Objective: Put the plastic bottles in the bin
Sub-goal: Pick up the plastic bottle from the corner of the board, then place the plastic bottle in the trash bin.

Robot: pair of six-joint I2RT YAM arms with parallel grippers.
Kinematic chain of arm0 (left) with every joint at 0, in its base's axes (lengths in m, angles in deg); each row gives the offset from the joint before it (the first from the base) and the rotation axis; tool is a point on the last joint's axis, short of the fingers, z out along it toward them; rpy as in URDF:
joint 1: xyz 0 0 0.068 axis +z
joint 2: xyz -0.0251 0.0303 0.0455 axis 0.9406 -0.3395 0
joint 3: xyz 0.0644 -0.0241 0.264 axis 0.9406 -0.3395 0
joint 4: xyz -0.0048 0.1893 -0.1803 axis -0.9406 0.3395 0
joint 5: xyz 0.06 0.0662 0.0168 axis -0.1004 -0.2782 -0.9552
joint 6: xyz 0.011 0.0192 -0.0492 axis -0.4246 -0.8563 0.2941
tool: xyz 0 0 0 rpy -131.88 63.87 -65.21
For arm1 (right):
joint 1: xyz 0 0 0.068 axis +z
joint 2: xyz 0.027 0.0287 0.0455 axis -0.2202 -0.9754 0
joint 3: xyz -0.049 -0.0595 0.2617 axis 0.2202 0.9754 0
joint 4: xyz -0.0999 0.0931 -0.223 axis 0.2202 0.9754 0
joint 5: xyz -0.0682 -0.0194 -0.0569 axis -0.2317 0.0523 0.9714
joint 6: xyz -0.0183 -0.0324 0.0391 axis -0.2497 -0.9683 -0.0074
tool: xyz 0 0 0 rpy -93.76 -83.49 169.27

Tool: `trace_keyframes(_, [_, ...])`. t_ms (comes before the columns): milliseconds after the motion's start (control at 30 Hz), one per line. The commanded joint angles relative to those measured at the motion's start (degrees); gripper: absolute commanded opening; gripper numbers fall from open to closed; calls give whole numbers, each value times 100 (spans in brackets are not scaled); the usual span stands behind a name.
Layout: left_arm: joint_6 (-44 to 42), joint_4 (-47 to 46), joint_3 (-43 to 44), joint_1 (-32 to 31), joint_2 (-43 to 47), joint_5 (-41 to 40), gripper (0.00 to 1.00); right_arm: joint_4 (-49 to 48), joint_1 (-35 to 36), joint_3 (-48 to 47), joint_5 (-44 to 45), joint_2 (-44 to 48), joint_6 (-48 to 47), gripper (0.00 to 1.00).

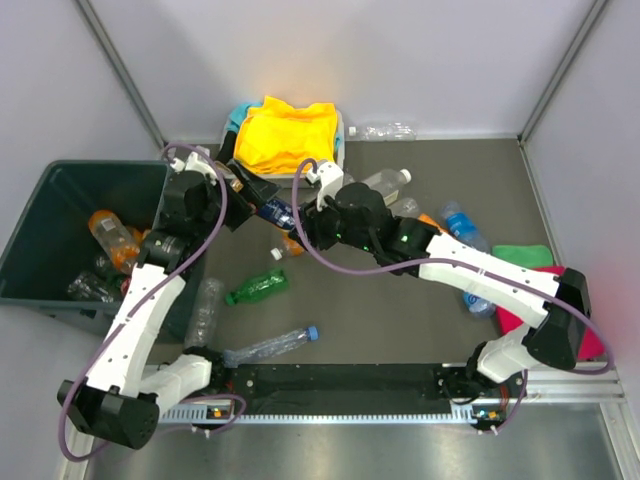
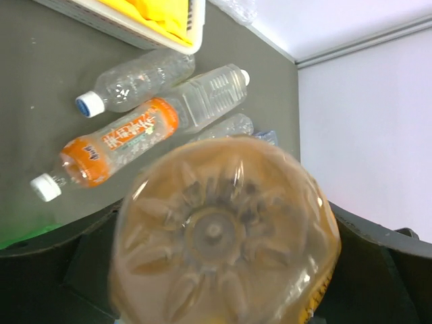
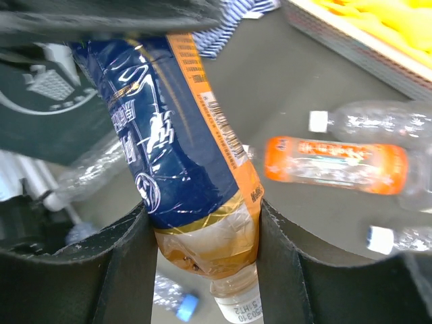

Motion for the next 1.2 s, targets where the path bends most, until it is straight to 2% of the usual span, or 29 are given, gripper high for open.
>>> trace_keyframes(0, [23, -454, -29, -138, -105, -238, 88, -653, 47, -488, -769, 14, 112, 14])
trace_keyframes(67, [14, -445, -3, -147, -113, -300, 74, -478, 47, -541, -682, -21, 130, 17])
trace_keyframes(100, [6, -419, 24, -147, -87, -318, 60, -399, 39, -558, -620, -56, 139, 18])
trace_keyframes(133, [-29, -384, 50, -147, -78, -344, 54, -276, 47, -585, -437, -65, 147, 27])
trace_keyframes(167, [-56, -331, 76, -147, -52, -440, 47, -197, 39, -620, -357, -83, 148, 38])
trace_keyframes(200, [-108, -244, 181, -147, -35, -528, 40, -144, 39, -638, -165, -100, 165, 53])
trace_keyframes(233, [-231, 18, 278, -147, -52, -642, 38, -65, 47, -646, -58, -109, 183, 80])
trace_keyframes(300, [-450, 388, 689, -147, -139, -1019, 36, 111, 39, -647, 213, -83, 165, 98])
trace_keyframes(333, [-713, 781, 883, -147, -192, -1151, 36, 164, 21, -638, 285, -57, 165, 99])
trace_keyframes(467, [-1549, 2013, 2148, -138, -552, -2494, 39, 349, -128, -410, 338, 171, 253, 99])
trace_keyframes(500, [-1855, 2251, 2760, -138, -727, -3167, 40, 367, -137, -348, 329, 224, 253, 99])
trace_keyframes(567, [-2120, 2865, 3369, -121, -912, -3813, 42, 445, -163, -234, 356, 312, 227, 99])
trace_keyframes(600, [-2409, 3034, 3929, -121, -1087, -4477, 43, 568, -163, -216, 408, 313, 209, 99])
trace_keyframes(700, [-2892, 3439, 4871, -86, -1387, -5378, 47, 683, -181, -137, 426, 304, 200, 99])
trace_keyframes(733, [-2982, 3492, 5058, -68, -1458, -5928, 47, 692, -172, -102, 400, 304, 209, 99])
trace_keyframes(800, [-3297, 3536, 5453, -42, -1563, -6363, 49, 718, -172, -75, 356, 278, 209, 99])
trace_keyframes(933, [-3711, 3414, 5772, 37, -1555, -7451, 51, 806, -172, -119, 321, 207, 183, 99])
trace_keyframes(1067, [-4291, 2914, 5457, 38, -1231, -8278, 55, 903, -172, -172, 189, 111, 86, 99])
trace_keyframes(1133, [-4617, 2650, 5263, 38, -1107, -8491, 65, 920, -172, -181, 136, 49, 60, 99])
trace_keyframes(1167, [-4652, 2640, 5175, 38, -1020, -8535, 74, 947, -172, -189, 58, 23, 7, 99])
